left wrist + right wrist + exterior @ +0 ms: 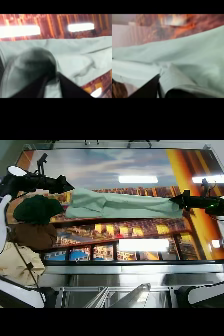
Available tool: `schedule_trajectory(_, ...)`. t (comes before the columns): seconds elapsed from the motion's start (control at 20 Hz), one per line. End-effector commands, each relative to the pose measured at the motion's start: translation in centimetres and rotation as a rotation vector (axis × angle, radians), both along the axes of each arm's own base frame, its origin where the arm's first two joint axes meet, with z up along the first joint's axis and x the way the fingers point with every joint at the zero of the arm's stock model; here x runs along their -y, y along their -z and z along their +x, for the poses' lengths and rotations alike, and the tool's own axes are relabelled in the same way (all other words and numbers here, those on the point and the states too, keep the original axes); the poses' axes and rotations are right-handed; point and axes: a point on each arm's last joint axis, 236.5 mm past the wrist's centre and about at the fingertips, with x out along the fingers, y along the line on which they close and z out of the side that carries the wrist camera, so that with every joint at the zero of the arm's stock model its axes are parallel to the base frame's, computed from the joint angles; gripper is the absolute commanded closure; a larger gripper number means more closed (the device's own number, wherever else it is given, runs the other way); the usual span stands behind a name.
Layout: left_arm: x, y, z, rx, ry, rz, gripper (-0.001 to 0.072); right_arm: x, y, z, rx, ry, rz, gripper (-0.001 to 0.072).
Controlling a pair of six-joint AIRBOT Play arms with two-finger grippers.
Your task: Fold the shirts.
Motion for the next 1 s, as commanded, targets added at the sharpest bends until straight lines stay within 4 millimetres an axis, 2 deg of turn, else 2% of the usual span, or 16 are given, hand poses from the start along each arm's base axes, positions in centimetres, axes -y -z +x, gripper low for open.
schedule_trajectory(0.0, 0.7, 3.2, 1.8, -0.057, 0.052, -0.023, 0.0057, 1.5, 1.0, 0.3, 0.023, -0.013, -0.069, 0.024)
schedule_trajectory(0.05, 0.3, 3.1, 2.0, -0.079, 0.049, -0.036, 0.0004, 2.4, 0.7, 0.0, 0.03, -0.023, -0.082, 0.0188)
schedule_trajectory(0.2, -1.4, 0.4, 1.7, -0.08, 0.082, -0.049, 0.0005, 7.3, 0.7, -1.0, 0.006, -0.011, -0.181, 0.0151)
schedule_trajectory(0.25, -1.9, -0.6, 1.2, -0.083, 0.104, -0.051, 0.0006, 8.7, 1.2, -1.3, -0.037, 0.025, -0.193, 0.0044)
schedule_trajectory(0.3, -2.2, -1.5, 0.7, -0.103, 0.112, -0.059, 0.0028, 9.6, 2.1, -1.8, -0.086, 0.049, -0.198, 0.0042)
schedule_trajectory(0.35, -2.3, -2.1, 0.2, -0.123, 0.116, -0.067, 0.0174, 9.6, 3.1, -2.3, -0.124, 0.044, -0.196, 0.0042)
schedule_trajectory(0.45, -2.2, -2.7, -0.9, -0.144, 0.136, -0.073, 0.0698, 7.5, 4.8, -3.2, -0.182, -0.015, -0.142, 0.0042)
schedule_trajectory(0.6, -0.9, -3.1, -2.7, -0.179, 0.158, -0.078, 0.0699, 3.1, 6.3, -3.1, -0.214, -0.095, -0.067, 0.0043)
schedule_trajectory(0.65, -0.2, -3.1, -3.5, -0.193, 0.174, -0.079, 0.0699, 1.5, 6.3, -2.5, -0.203, -0.111, -0.038, 0.0068)
schedule_trajectory(0.7, 1.0, -3.0, -4.3, -0.206, 0.193, -0.08, 0.0698, 0.1, 6.1, -2.0, -0.181, -0.126, -0.014, 0.0184)
schedule_trajectory(0.75, 2.4, -2.9, -5.3, -0.22, 0.217, -0.08, 0.0699, -1.0, 5.9, -1.6, -0.174, -0.129, 0.012, 0.0439)
schedule_trajectory(0.8, 4.1, -2.7, -6.5, -0.239, 0.25, -0.08, 0.0699, -1.8, 5.6, -1.3, -0.167, -0.132, 0.03, 0.0656)
schedule_trajectory(0.85, 5.9, -2.5, -7.7, -0.255, 0.287, -0.078, 0.0699, -2.2, 5.1, -1.1, -0.16, -0.135, 0.047, 0.0689)
schedule_trajectory(0.95, 10.0, -2.3, -9.2, -0.242, 0.345, -0.063, 0.0699, -2.5, 3.1, -1.7, -0.143, -0.19, 0.079, 0.0689)
